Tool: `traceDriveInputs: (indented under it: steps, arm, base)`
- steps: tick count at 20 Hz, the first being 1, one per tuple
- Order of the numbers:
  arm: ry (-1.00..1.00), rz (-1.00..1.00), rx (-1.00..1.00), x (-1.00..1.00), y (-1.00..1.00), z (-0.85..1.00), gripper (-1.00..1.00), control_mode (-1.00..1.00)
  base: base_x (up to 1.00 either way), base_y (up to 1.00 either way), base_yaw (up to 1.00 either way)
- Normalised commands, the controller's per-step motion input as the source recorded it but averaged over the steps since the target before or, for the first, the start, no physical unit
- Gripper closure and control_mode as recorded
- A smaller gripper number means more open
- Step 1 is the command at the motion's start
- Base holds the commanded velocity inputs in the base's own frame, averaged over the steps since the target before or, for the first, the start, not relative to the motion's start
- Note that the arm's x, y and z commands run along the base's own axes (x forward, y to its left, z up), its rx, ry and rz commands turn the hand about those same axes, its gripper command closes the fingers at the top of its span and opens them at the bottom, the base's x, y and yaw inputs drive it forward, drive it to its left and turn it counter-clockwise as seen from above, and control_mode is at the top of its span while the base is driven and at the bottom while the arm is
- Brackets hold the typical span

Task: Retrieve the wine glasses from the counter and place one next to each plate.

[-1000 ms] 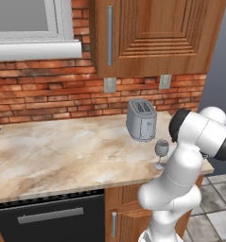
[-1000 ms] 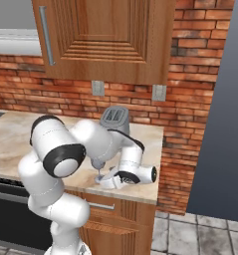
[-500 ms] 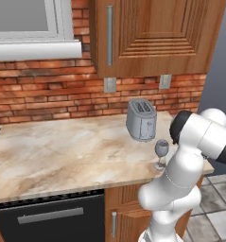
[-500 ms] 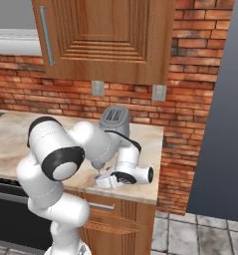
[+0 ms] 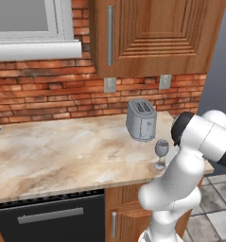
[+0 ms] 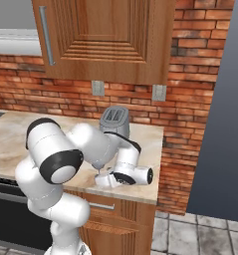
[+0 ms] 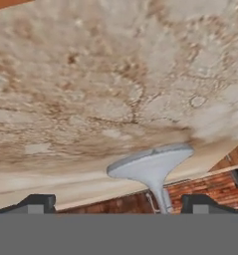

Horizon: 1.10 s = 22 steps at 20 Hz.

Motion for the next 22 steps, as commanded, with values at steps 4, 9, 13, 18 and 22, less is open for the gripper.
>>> traceDriveInputs:
  steps: [4,9,13,18,22]
  arm:
    - [0.09,-0.11,0.0,0.13,0.12,0.0,-1.0,-1.0]
    - [0.02,-0.09,0.0,0.22,0.08,0.0,-1.0,-1.0]
    - [0.01,-0.07,0.0,0.07,0.03,0.0,-1.0,-1.0]
    - [0.01,-0.07,0.0,0.11,0.16,-0.05,1.0,-1.0]
    - [0.0,-0.09,0.0,0.06,0.14,-0.07,1.0,-1.0]
  base:
    - [0.0,0.0,0.0]
    - [0.0,0.0,0.0]
    - [0.0,0.0,0.0]
    - [0.0,0.0,0.0]
    - [0.0,0.0,0.0]
